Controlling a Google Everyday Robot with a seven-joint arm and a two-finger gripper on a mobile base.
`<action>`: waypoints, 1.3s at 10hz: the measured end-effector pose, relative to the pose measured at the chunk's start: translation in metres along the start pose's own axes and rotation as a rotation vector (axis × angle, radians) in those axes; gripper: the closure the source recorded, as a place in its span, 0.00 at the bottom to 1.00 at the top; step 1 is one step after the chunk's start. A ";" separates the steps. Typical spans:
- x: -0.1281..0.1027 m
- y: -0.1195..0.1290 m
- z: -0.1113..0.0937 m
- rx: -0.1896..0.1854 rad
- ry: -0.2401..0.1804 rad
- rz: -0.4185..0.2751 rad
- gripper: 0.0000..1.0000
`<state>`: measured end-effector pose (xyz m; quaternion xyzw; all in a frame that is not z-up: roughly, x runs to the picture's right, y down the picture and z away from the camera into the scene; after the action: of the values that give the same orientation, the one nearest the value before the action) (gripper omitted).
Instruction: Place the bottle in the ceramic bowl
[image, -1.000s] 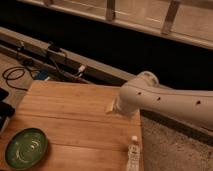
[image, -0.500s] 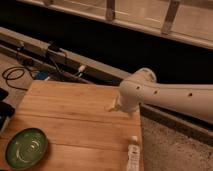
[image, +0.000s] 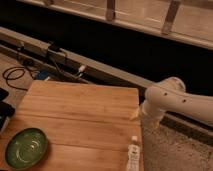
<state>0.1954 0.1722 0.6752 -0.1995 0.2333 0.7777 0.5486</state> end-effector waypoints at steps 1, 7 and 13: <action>0.005 -0.013 0.002 0.013 0.013 -0.006 0.35; 0.012 -0.011 0.009 0.010 0.039 -0.014 0.35; 0.068 0.003 0.035 -0.036 0.137 -0.018 0.35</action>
<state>0.1691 0.2430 0.6656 -0.2642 0.2543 0.7613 0.5347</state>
